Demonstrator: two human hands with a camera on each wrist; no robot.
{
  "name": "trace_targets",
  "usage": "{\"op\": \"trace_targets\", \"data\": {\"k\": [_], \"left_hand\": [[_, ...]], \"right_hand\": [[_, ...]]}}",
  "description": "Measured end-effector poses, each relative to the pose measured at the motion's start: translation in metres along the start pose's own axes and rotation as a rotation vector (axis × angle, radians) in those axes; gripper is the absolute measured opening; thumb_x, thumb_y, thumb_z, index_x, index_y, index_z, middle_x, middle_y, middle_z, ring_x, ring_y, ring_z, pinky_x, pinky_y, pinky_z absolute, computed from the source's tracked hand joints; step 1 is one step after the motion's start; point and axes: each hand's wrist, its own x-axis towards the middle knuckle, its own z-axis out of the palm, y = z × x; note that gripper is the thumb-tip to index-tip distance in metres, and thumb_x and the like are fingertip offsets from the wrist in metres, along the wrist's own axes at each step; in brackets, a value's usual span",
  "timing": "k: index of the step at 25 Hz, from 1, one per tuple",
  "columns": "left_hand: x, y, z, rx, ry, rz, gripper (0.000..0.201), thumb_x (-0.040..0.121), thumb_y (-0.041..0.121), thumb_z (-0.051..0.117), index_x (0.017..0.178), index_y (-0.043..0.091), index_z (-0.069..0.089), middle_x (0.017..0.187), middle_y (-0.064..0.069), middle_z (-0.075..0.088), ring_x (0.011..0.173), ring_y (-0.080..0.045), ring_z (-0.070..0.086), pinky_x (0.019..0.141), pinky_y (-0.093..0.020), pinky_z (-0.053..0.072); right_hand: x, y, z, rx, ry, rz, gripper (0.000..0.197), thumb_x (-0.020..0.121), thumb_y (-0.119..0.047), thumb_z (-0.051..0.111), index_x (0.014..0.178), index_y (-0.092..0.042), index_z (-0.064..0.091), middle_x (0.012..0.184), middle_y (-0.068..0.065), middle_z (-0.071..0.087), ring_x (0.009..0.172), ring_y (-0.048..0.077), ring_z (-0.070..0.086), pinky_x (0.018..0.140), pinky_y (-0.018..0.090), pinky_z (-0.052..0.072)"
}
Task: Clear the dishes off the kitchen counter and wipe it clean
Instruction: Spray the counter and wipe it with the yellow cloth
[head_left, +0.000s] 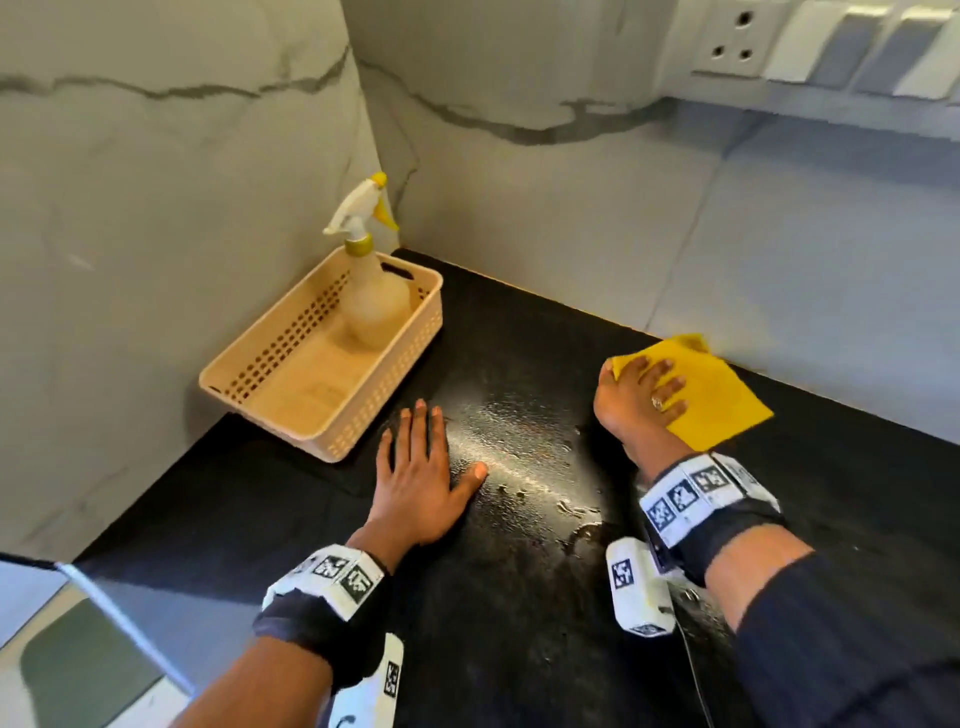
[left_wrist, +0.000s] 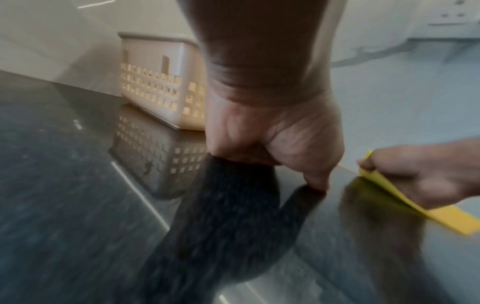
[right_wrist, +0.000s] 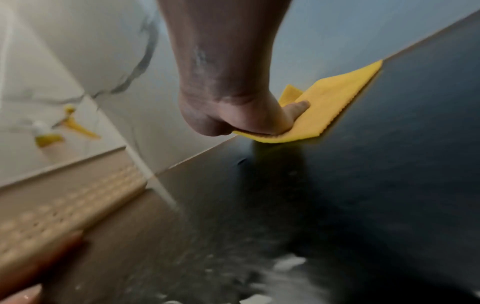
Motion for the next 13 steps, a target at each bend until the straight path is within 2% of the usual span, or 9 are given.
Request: {"op": "trace_targets", "data": {"k": [2,3,5,7,10,12,13], "left_hand": [[0.007,0.001,-0.010,0.019,-0.172,-0.014,0.109,0.078,0.084,0.012,0.149,0.012,-0.027,0.156,-0.008,-0.036,0.143,-0.022,-0.033,0.114,-0.044,-0.020],[0.009,0.000,-0.014,0.018,-0.232,-0.020,0.108,0.084,0.082,0.022,0.148,0.012,-0.031,0.153,-0.007,-0.040,0.141,-0.022,-0.036,0.114,-0.045,-0.021],[0.012,0.001,-0.019,-0.002,-0.281,-0.025,0.106,0.089,0.075,0.031,0.147,0.013,-0.033,0.150,-0.004,-0.043,0.140,-0.022,-0.038,0.115,-0.046,-0.021],[0.011,0.002,-0.020,-0.015,-0.287,-0.021,0.105,0.089,0.074,0.033,0.146,0.015,-0.033,0.145,0.001,-0.046,0.139,-0.021,-0.039,0.115,-0.047,-0.020],[0.011,0.000,-0.021,-0.033,-0.303,-0.010,0.106,0.088,0.074,0.034,0.147,0.016,-0.033,0.149,0.000,-0.045,0.136,-0.018,-0.041,0.115,-0.047,-0.020],[0.013,-0.001,-0.024,-0.039,-0.325,0.005,0.108,0.088,0.075,0.035,0.147,0.016,-0.034,0.150,-0.003,-0.045,0.137,-0.020,-0.042,0.115,-0.048,-0.020],[0.013,-0.001,-0.026,-0.050,-0.342,0.014,0.108,0.088,0.075,0.035,0.146,0.015,-0.034,0.149,-0.004,-0.046,0.137,-0.022,-0.042,0.114,-0.049,-0.021]], "right_hand": [[0.005,-0.040,0.009,-0.051,0.008,-0.069,0.068,0.103,-0.046,0.018,0.155,-0.007,-0.005,0.161,0.014,-0.018,0.146,0.039,-0.018,0.117,0.055,-0.010],[0.007,-0.062,0.019,-0.100,-0.012,-0.159,0.067,0.103,-0.045,0.019,0.155,-0.008,-0.003,0.162,0.013,-0.015,0.147,0.039,-0.016,0.118,0.055,-0.009],[0.000,-0.101,0.044,-0.207,-0.149,-0.416,0.063,0.105,-0.043,0.018,0.156,-0.012,-0.001,0.162,0.010,-0.014,0.148,0.037,-0.014,0.117,0.054,-0.008],[-0.014,-0.122,0.063,-0.307,-0.299,-0.671,0.060,0.105,-0.044,0.017,0.156,-0.019,-0.002,0.162,0.004,-0.018,0.148,0.032,-0.019,0.116,0.050,-0.012],[-0.026,-0.104,0.055,-0.370,-0.402,-0.847,0.055,0.106,-0.041,0.017,0.156,-0.025,0.000,0.162,-0.004,-0.016,0.148,0.024,-0.019,0.117,0.044,-0.013],[-0.030,-0.065,0.035,-0.364,-0.417,-0.858,0.053,0.106,-0.042,0.017,0.155,-0.029,0.004,0.162,-0.009,-0.013,0.148,0.016,-0.017,0.118,0.041,-0.012],[-0.028,-0.042,0.022,-0.333,-0.395,-0.808,0.053,0.106,-0.043,0.017,0.155,-0.030,0.004,0.162,-0.010,-0.013,0.148,0.015,-0.016,0.118,0.040,-0.011]]}}
